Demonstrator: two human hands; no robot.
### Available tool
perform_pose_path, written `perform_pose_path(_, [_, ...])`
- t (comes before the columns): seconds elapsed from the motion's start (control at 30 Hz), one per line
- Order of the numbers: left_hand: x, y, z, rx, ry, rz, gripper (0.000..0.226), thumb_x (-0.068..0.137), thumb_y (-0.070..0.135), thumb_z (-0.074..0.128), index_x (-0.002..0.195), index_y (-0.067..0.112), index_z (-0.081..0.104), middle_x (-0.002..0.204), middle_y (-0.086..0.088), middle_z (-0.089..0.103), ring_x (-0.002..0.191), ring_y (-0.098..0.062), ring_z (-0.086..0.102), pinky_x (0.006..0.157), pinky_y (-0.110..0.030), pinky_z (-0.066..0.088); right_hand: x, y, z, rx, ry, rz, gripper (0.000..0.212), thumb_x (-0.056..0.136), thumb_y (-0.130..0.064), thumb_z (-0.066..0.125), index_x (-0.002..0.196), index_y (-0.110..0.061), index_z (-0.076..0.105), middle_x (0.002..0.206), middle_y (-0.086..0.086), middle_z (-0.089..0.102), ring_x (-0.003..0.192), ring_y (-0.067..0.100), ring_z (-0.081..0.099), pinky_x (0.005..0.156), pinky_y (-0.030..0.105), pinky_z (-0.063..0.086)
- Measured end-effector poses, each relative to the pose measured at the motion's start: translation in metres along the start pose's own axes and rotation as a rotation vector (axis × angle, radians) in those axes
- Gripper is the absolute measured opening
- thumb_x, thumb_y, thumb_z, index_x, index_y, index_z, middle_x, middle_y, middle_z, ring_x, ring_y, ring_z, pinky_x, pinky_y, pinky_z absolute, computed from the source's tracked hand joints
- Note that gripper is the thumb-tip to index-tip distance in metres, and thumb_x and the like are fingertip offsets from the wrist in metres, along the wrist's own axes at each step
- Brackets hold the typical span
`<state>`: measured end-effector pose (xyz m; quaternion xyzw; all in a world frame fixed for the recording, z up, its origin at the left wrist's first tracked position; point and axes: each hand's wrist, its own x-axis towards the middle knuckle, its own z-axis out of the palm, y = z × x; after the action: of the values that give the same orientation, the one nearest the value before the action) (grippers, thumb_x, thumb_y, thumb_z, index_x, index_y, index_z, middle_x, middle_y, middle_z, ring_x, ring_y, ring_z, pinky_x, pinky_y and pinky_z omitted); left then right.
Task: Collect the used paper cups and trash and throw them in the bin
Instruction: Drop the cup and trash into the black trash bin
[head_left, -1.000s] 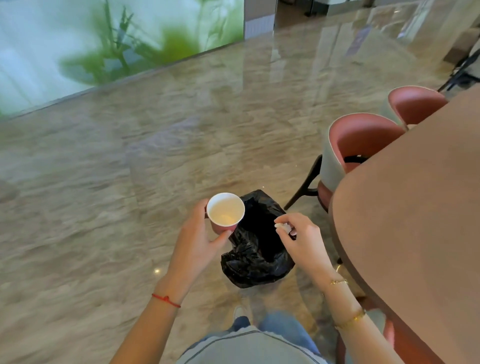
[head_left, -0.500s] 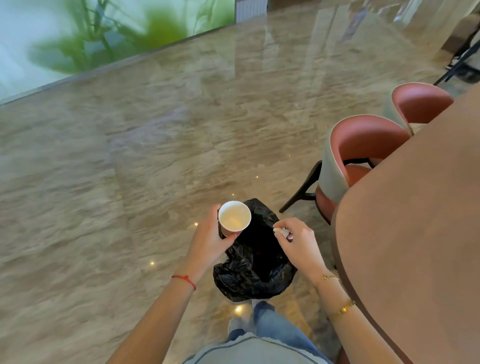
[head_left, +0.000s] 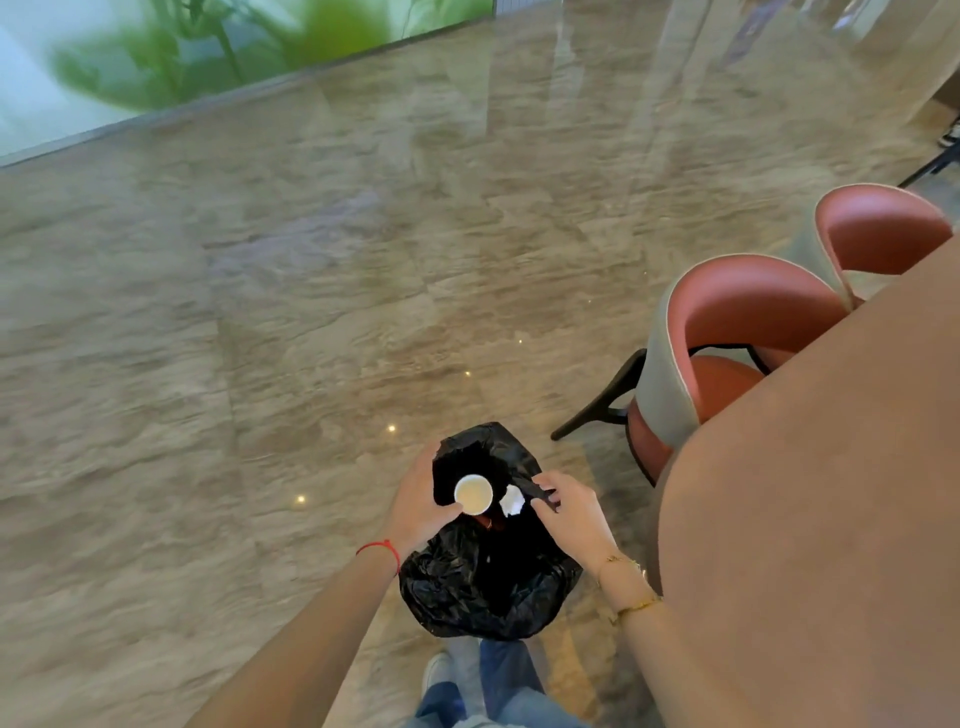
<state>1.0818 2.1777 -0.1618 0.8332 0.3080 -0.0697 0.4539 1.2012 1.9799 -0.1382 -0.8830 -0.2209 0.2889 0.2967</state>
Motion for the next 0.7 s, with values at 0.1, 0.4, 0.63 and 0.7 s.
perform_pose_path(0.1, [-0.006, -0.004, -0.008, 0.044, 0.053, 0.008, 0.076, 0.088, 0.031, 0.066, 0.151, 0.026, 0.023, 0.155, 0.004, 0.029, 0.141, -0.017, 0.03, 0.111, -0.032, 0.03, 0.006, -0.003, -0.01, -0.018, 0.013, -0.065, 0.035, 0.093, -0.021, 0.06, 0.128, -0.018, 0.057, 0.124, -0.002, 0.06, 0.113, 0.01, 0.055, 0.097, 0.024, 0.045])
perform_pose_path(0.4, [-0.071, 0.004, -0.038, 0.085, 0.328, 0.019, 0.044, 0.094, 0.031, 0.058, 0.136, 0.023, 0.047, 0.137, 0.006, 0.051, 0.127, -0.012, 0.047, 0.104, -0.029, 0.039, 0.001, -0.032, -0.034, -0.158, 0.035, -0.333, 0.038, 0.094, -0.03, 0.058, 0.131, -0.024, 0.052, 0.127, -0.008, 0.055, 0.127, 0.008, 0.04, 0.106, 0.022, 0.031])
perform_pose_path(0.63, [-0.139, 0.006, -0.043, 0.077, 0.556, -0.031, 0.041, 0.092, 0.025, 0.061, 0.132, 0.02, 0.053, 0.13, 0.004, 0.056, 0.12, -0.013, 0.052, 0.1, -0.03, 0.042, -0.01, -0.047, -0.039, -0.237, -0.03, -0.518, 0.039, 0.094, -0.03, 0.058, 0.131, -0.023, 0.053, 0.127, -0.008, 0.056, 0.124, 0.008, 0.044, 0.107, 0.024, 0.033])
perform_pose_path(0.7, [-0.161, 0.006, -0.041, 0.061, 0.632, -0.061, 0.041, 0.091, 0.023, 0.062, 0.132, 0.02, 0.053, 0.13, 0.004, 0.057, 0.119, -0.013, 0.053, 0.1, -0.031, 0.043, -0.013, -0.056, -0.037, -0.248, -0.075, -0.57, 0.039, 0.094, -0.03, 0.058, 0.132, -0.024, 0.052, 0.129, -0.008, 0.056, 0.126, 0.009, 0.044, 0.107, 0.023, 0.033])
